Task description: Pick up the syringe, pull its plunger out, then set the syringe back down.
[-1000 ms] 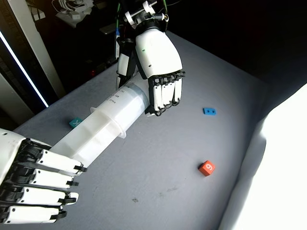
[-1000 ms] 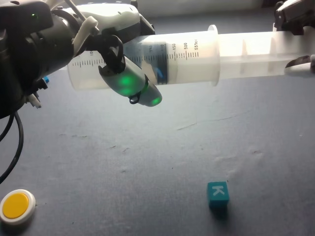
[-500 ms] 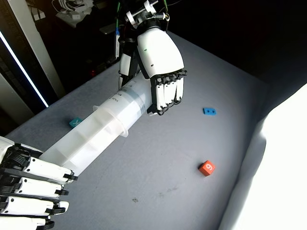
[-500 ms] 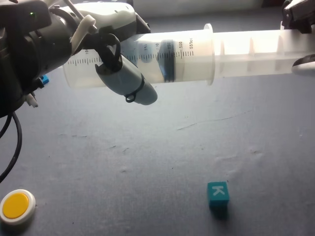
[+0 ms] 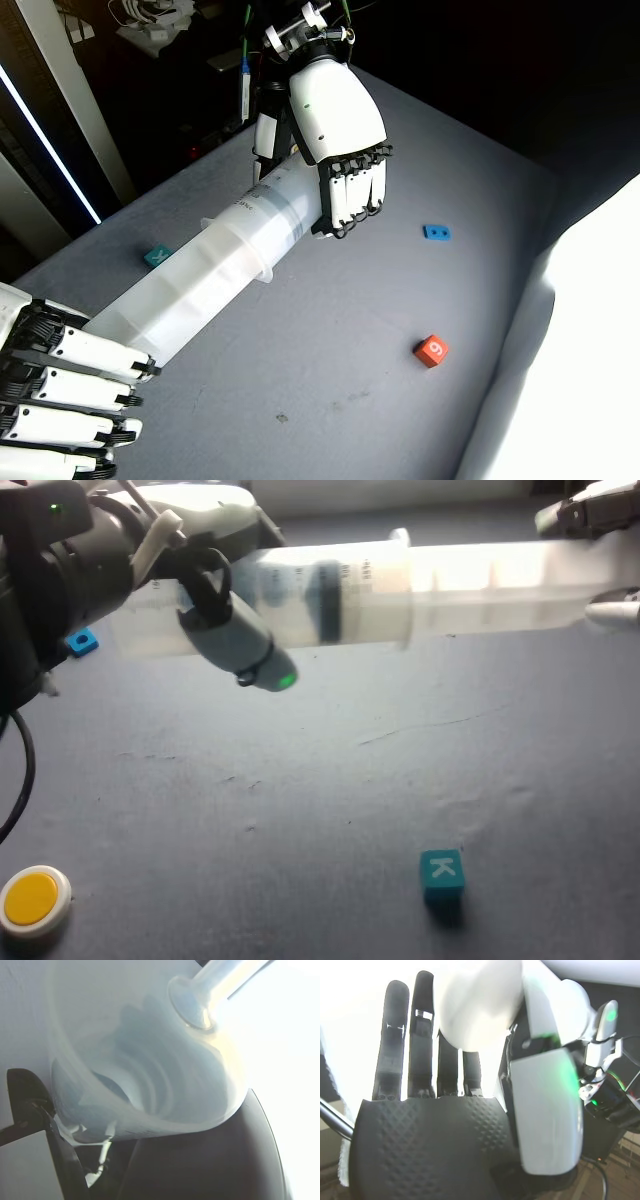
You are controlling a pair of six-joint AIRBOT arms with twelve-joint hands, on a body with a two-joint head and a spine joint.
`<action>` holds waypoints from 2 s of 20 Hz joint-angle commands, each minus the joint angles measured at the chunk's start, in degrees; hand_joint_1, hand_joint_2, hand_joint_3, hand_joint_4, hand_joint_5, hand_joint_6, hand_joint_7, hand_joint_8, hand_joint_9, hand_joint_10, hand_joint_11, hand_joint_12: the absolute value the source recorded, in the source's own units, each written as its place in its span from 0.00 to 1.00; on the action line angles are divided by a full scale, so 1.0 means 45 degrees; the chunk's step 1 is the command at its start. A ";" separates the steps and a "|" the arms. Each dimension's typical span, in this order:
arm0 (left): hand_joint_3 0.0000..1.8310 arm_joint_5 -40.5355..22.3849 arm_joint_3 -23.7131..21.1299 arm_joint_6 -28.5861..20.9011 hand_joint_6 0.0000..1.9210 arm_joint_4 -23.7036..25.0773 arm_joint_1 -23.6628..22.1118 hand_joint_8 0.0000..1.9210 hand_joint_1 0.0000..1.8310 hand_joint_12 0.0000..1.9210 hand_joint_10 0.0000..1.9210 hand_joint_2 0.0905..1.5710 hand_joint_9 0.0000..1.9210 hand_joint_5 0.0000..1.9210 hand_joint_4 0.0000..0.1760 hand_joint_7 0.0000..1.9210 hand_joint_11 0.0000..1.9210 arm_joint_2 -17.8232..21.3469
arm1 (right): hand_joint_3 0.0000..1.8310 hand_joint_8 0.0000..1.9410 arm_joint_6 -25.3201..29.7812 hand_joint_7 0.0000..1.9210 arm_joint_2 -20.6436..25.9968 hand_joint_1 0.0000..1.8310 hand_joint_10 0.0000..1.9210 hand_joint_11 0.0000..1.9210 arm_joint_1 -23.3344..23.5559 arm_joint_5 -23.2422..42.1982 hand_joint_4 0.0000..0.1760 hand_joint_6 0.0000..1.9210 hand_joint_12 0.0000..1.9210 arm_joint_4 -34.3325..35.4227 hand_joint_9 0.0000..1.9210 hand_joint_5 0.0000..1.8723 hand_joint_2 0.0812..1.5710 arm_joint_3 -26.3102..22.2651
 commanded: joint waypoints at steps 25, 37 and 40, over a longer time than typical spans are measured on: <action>0.00 0.0107 0.0366 -0.5096 0.54 0.4039 0.2155 0.70 0.66 0.80 0.60 0.74 0.39 0.44 0.00 0.45 0.29 0.0540 | 0.00 0.00 -0.0220 0.03 0.1760 0.34 0.00 0.00 0.0354 0.1413 0.00 0.00 0.14 -0.0512 0.04 0.00 0.55 -0.1001; 0.00 -0.0075 0.0630 -0.9665 0.50 0.7025 0.5007 0.70 0.67 0.80 0.61 0.73 0.39 0.46 0.00 0.47 0.29 0.0472 | 0.00 0.00 0.0084 0.03 0.1215 0.38 0.00 0.00 -0.0449 0.2692 0.00 0.00 0.17 -0.0802 0.04 0.00 0.55 -0.1003; 0.00 -0.0410 0.0748 -1.1079 0.50 0.8088 0.5677 0.70 0.67 0.82 0.62 0.73 0.39 0.46 0.00 0.47 0.29 0.0342 | 0.00 0.00 0.0081 0.03 0.1188 0.38 0.00 0.00 -0.0500 0.2720 0.00 0.00 0.19 -0.0833 0.05 0.00 0.55 -0.1001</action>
